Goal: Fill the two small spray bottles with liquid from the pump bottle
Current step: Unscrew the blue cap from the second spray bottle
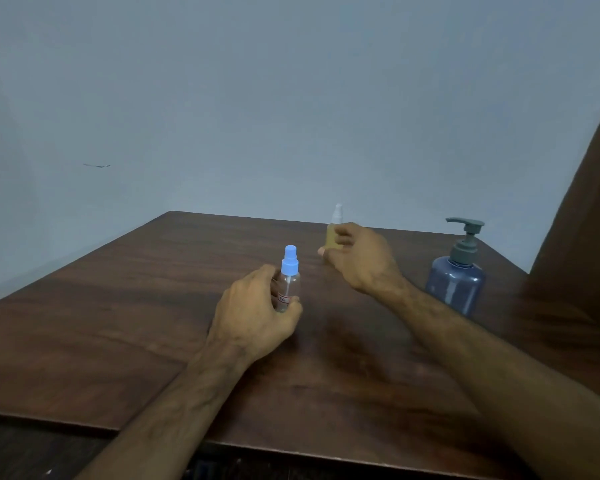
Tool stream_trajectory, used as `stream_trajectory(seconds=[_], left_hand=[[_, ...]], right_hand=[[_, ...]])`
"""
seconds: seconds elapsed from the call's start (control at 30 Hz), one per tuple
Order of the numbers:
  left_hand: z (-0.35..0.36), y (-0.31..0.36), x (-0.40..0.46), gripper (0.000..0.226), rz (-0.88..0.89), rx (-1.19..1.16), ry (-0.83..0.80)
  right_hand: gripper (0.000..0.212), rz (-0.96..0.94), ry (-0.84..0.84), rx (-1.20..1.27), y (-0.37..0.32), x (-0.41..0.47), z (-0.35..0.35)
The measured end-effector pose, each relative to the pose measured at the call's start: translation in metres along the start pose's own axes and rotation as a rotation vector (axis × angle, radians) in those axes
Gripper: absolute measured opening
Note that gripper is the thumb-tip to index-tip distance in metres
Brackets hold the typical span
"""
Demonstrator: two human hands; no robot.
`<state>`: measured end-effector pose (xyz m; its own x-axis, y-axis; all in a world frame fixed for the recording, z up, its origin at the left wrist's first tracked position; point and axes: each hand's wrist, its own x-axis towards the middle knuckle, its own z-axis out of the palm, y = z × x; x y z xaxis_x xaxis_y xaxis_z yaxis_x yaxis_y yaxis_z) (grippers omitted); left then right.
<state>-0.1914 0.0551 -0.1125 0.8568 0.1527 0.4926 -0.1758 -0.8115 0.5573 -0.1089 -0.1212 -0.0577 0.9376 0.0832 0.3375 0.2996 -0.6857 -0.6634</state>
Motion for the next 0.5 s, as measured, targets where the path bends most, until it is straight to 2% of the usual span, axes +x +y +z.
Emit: stream_trajectory(seconds=[0.13,0.27,0.5], left_hand=[[-0.001,0.027,-0.010,0.033,0.085,-0.025,-0.133],[0.013,0.064,-0.028,0.030,0.215,-0.061,-0.217],[0.017,0.061,-0.026,0.027,0.179,-0.181,-0.243]], right_hand=[[0.046,-0.063,-0.051,0.093,-0.002,-0.055,-0.036],[0.032,-0.052,-0.120,0.256,0.014,-0.089,-0.068],[0.025,-0.025,-0.099,0.368,0.020,-0.109,-0.077]])
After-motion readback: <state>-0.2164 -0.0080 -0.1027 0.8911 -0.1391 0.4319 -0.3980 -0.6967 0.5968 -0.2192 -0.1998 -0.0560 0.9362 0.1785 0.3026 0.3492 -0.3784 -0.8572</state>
